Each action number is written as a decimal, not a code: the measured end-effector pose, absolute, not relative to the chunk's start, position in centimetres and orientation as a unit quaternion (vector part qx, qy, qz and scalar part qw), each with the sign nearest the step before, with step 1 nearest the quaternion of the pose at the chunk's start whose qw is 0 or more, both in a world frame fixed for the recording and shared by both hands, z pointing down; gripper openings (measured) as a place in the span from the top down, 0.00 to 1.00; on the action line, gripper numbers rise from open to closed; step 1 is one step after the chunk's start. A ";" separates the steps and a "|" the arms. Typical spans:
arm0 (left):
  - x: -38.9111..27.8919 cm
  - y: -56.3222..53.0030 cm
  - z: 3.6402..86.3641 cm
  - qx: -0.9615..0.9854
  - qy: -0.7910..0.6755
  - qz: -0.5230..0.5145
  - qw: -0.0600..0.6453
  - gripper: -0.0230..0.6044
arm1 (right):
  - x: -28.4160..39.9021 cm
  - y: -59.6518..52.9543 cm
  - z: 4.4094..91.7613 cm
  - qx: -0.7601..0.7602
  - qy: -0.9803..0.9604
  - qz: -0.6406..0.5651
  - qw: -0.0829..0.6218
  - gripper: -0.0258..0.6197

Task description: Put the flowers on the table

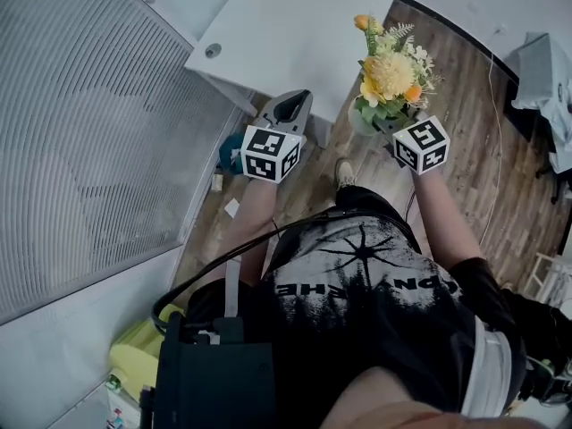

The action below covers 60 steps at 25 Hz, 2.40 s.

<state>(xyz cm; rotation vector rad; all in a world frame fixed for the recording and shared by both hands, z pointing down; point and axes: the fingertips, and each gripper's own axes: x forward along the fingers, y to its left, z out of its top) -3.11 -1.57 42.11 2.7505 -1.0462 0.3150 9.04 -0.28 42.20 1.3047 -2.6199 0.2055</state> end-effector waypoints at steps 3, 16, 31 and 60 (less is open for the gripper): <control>-3.3 -5.2 42.1 0.914 -0.378 0.107 0.099 0.94 | 9.6 -3.8 42.4 0.426 -0.896 0.069 0.107 0.57; -1.0 -16.1 42.1 0.888 -0.435 0.114 0.094 0.94 | 12.5 -15.7 43.0 0.377 -0.917 0.070 0.109 0.57; -1.7 -20.6 43.5 0.879 -0.448 0.137 0.092 0.94 | 11.5 -21.6 43.5 0.361 -0.925 0.079 0.088 0.57; -7.8 -27.6 51.2 0.888 -0.394 0.167 0.168 0.94 | 2.0 -32.7 49.9 0.383 -0.916 0.071 0.098 0.57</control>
